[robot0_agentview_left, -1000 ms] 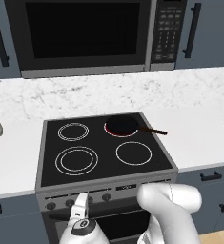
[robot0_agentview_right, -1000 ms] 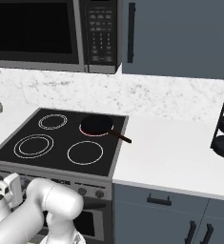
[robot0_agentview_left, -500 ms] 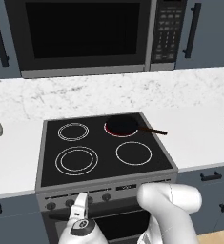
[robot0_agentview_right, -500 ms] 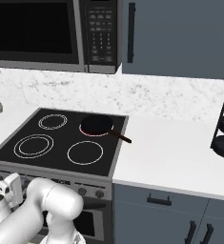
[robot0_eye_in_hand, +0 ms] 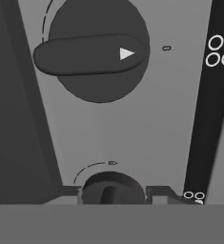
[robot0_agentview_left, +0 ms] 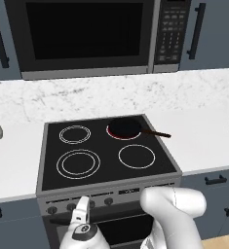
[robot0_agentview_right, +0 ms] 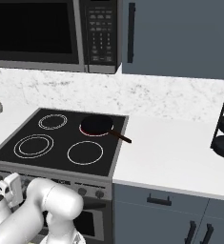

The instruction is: Turn off the rear right burner of the stove.

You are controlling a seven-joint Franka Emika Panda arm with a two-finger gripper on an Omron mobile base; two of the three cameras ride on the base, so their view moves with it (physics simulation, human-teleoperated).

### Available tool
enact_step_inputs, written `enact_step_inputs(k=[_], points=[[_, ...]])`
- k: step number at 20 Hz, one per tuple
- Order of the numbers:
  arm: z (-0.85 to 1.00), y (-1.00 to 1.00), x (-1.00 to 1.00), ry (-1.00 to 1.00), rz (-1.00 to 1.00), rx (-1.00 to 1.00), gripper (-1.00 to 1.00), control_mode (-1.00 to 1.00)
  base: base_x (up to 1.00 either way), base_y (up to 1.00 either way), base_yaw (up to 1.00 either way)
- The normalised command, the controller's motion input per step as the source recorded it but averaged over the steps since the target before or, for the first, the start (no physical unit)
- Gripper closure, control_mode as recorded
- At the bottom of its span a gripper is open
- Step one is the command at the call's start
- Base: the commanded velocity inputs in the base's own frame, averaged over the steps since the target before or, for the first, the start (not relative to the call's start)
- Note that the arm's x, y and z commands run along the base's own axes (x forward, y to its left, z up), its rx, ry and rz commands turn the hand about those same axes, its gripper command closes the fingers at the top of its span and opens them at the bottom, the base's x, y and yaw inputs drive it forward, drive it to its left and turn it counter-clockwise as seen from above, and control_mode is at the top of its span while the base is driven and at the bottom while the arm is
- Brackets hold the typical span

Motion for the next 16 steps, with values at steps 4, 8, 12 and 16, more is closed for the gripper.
enact_step_inputs(k=[4, 8, 12, 16], points=[[0.06, -0.04, 0.00, 0.02, -0.03, 0.05, 1.00, -1.00, 0.00, 0.00, 0.00], [0.08, -0.24, 0.00, 0.06, -0.09, 0.18, 1.00, -1.00, 0.00, 0.00, 0.00], [0.10, -0.36, 0.00, 0.08, -0.14, 0.26, 1.00, -1.00, 0.00, 0.00, 0.00], [0.08, -0.45, 0.00, 0.07, -0.20, 0.32, 1.00, -1.00, 0.00, 0.00, 0.00]])
